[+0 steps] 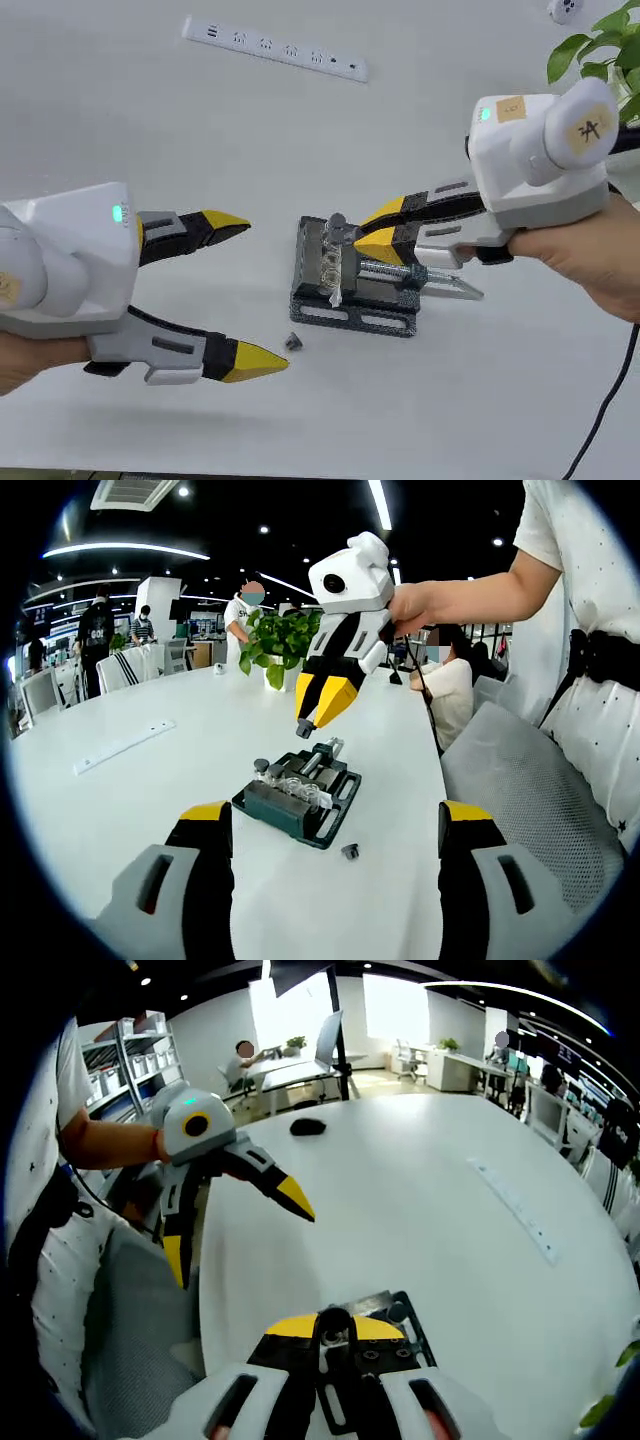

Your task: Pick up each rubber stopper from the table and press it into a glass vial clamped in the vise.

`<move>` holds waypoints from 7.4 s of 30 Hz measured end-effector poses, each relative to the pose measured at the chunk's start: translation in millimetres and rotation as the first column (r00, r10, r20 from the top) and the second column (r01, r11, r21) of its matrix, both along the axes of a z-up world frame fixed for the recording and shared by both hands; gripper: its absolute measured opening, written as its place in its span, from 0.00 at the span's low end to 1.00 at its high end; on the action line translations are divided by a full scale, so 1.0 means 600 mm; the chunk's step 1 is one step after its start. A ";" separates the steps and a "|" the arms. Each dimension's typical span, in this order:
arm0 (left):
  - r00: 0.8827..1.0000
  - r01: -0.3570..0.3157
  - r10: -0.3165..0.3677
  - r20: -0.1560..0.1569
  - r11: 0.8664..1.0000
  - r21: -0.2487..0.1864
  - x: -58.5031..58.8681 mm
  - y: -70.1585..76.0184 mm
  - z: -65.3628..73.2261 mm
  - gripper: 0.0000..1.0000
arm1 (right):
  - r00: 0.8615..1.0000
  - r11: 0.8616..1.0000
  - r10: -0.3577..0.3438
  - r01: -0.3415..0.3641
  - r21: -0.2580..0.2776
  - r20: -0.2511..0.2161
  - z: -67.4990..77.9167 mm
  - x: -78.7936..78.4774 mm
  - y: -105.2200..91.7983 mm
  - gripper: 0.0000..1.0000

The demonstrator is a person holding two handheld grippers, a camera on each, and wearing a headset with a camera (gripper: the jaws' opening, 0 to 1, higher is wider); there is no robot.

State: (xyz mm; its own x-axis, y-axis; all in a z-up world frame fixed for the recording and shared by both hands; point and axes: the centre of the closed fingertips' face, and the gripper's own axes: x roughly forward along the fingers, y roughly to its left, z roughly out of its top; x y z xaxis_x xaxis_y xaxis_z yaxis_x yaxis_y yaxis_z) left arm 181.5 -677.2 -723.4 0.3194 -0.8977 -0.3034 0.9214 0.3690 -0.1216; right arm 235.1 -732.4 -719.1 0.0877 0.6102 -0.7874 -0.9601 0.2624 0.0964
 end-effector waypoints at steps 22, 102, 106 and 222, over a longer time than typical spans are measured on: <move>1.000 -0.005 0.004 0.030 0.999 0.039 -0.001 0.011 -0.031 0.96 | 0.987 0.937 0.157 -0.155 -0.313 -0.019 -0.087 0.020 -0.002 0.06; 1.000 -0.010 0.010 0.003 1.000 -0.024 -0.016 -0.001 -0.025 0.91 | 0.993 0.901 0.111 -0.122 -0.416 -0.050 -0.097 0.016 0.001 0.10; 1.000 -0.006 0.006 0.002 1.000 -0.020 -0.018 -0.002 -0.026 0.91 | 0.993 0.908 0.113 -0.119 -0.402 -0.039 -0.089 0.018 0.004 0.04; 1.000 -0.020 0.020 0.001 1.000 -0.001 -0.010 0.010 -0.030 0.89 | 0.990 0.888 0.113 -0.137 -0.440 -0.081 -0.105 0.015 0.001 0.01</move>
State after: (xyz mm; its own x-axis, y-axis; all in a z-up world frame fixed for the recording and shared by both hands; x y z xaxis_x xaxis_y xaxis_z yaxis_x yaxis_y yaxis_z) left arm 175.4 -671.0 -741.5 0.3373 -0.8915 -0.3025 0.9141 0.3869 -0.1209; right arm 244.1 -731.6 -782.0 -0.0139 0.2000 -0.9797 -0.9846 0.1678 0.0482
